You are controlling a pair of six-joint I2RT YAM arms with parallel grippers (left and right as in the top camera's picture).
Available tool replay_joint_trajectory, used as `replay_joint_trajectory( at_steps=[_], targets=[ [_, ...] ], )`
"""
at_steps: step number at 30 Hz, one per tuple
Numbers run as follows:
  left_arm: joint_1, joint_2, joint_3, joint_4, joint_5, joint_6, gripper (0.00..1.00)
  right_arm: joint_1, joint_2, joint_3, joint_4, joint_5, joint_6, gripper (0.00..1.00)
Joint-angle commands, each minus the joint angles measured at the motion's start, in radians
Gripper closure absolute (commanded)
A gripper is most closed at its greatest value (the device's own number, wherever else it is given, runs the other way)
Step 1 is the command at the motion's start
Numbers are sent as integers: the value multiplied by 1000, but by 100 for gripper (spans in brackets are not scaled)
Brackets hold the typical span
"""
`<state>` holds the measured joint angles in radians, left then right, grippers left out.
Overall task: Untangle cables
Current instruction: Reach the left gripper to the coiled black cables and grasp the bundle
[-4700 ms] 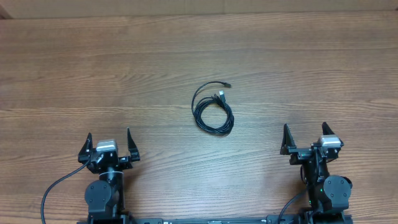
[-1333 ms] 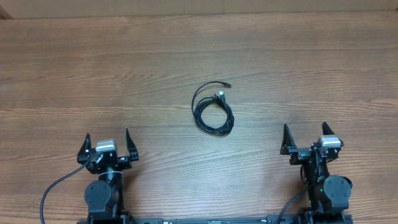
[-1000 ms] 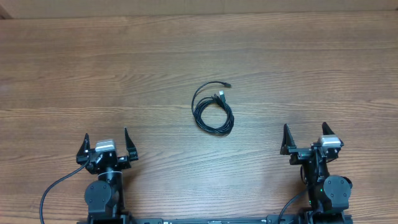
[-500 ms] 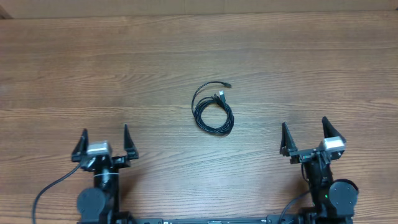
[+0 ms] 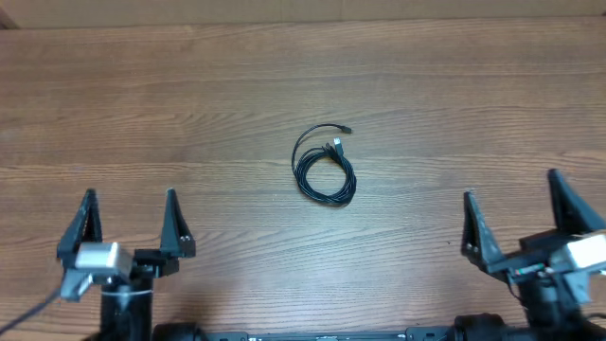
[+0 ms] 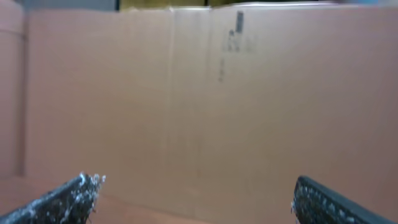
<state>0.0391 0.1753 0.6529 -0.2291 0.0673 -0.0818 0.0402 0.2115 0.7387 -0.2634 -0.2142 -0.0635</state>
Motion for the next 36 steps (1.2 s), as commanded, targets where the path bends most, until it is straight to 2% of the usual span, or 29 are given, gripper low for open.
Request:
replay_joint_trajectory(
  at_steps=[1, 3, 4, 7, 12, 18, 25, 32, 34, 36],
  targets=[
    [-6, 132, 139, -87, 111, -31, 0, 5, 100, 182, -67, -73, 40, 0],
    [-6, 223, 243, -166, 163, -31, 0, 5, 158, 281, -144, -97, 40, 0],
    [-6, 308, 355, -242, 230, -31, 0, 5, 212, 380, -235, -129, 40, 0],
    [-6, 411, 534, -343, 351, -30, 0, 5, 257, 492, -328, -238, 40, 0],
    [-6, 468, 714, -468, 485, -31, 1, 5, 258, 588, -461, -430, 40, 0],
    [-6, 465, 734, -584, 582, -31, 0, 5, 258, 631, -547, -619, 40, 0],
    [-6, 465, 730, -709, 607, -32, 1, 5, 258, 631, -502, -628, 40, 0],
    [-6, 472, 707, -747, 609, -47, 1, 4, 269, 629, -496, -600, 64, 0],
    [-6, 486, 701, -755, 597, -45, 0, 4, 284, 629, -513, -512, 69, 0],
    [-7, 509, 693, -778, 594, -17, 0, 4, 305, 629, -537, -367, 146, 0]
  ],
)
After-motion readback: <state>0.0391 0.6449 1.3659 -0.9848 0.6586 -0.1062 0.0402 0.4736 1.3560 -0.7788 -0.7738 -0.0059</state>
